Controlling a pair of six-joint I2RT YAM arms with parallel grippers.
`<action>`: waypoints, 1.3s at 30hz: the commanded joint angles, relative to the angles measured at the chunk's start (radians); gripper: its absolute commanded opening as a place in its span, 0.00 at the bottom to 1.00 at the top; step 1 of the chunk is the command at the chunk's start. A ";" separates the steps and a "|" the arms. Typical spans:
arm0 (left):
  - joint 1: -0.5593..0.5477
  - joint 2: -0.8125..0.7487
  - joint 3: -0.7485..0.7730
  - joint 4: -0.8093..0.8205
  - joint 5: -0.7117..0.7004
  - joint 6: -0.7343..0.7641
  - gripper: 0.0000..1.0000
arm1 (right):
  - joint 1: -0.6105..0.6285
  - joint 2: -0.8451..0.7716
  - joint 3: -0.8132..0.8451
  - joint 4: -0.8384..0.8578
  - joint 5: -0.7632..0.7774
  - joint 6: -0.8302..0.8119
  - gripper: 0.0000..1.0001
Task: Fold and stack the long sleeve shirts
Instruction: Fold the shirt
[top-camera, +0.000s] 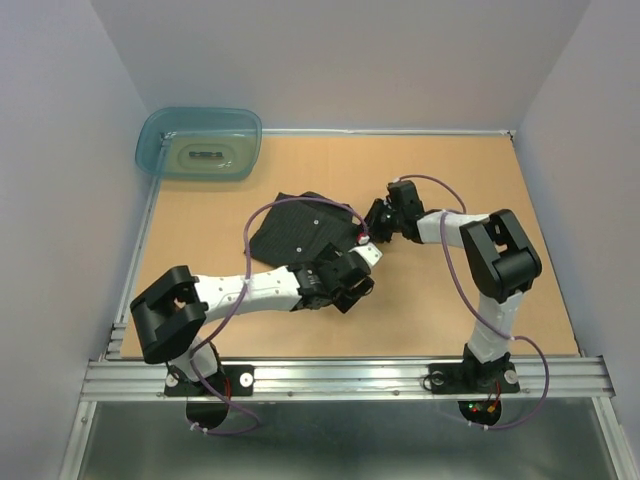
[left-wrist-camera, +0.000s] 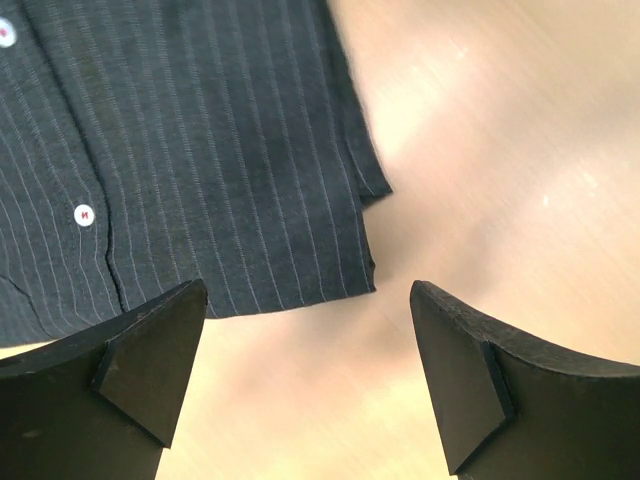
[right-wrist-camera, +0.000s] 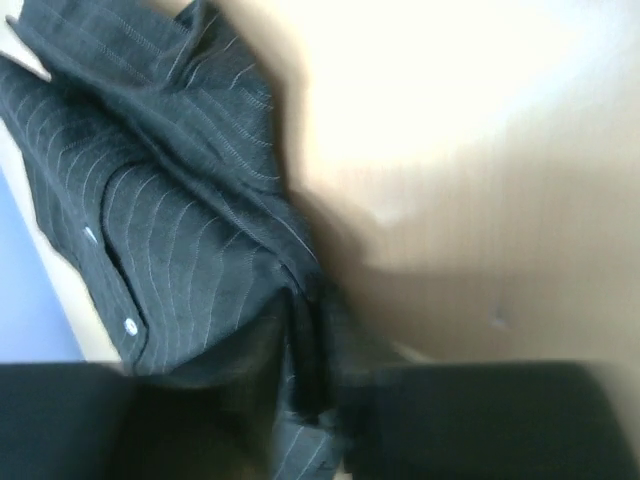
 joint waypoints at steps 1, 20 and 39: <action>-0.065 0.068 0.066 -0.087 -0.091 0.108 0.95 | -0.022 -0.026 0.053 -0.042 -0.031 -0.062 0.42; -0.125 0.335 0.101 -0.097 -0.280 0.163 0.59 | -0.123 -0.371 -0.177 -0.078 -0.004 -0.072 0.82; -0.125 0.159 0.150 -0.077 -0.125 0.016 0.01 | -0.157 -0.536 -0.568 0.396 -0.178 0.379 1.00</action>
